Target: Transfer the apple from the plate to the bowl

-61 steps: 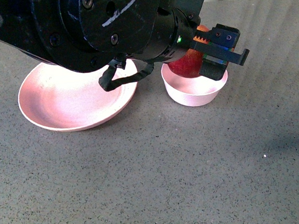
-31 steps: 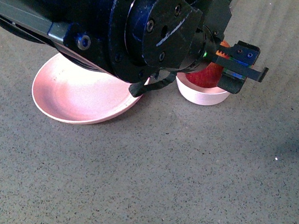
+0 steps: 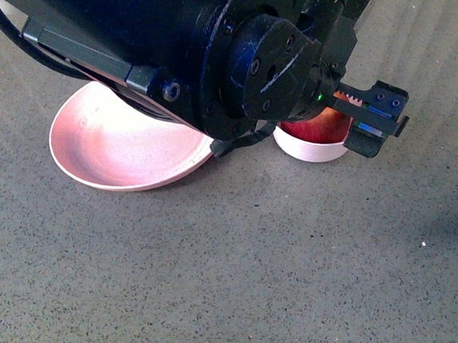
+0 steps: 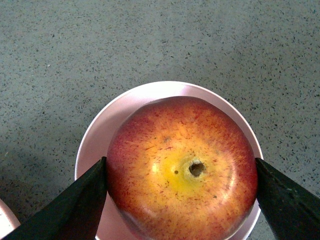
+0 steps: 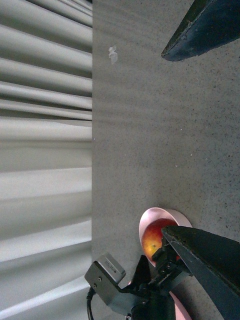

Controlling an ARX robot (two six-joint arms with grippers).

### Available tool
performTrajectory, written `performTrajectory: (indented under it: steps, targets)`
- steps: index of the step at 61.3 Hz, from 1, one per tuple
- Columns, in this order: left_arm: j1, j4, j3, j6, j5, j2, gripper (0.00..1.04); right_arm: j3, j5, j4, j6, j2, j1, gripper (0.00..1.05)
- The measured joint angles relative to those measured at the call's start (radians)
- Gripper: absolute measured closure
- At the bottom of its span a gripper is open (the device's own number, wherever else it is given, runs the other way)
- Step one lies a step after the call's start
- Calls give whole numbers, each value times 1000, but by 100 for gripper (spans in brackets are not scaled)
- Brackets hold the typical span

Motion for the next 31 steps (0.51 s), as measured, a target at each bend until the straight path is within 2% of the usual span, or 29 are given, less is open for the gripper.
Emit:
performTrajectory:
  steps: [23,31]
  targets:
    - [24,39,-61,-19,76,-82,9,0,0,0,0,0,0,9]
    - [87,81,-146,-37,153,-208,9,0,0,0,0,0,0,9]
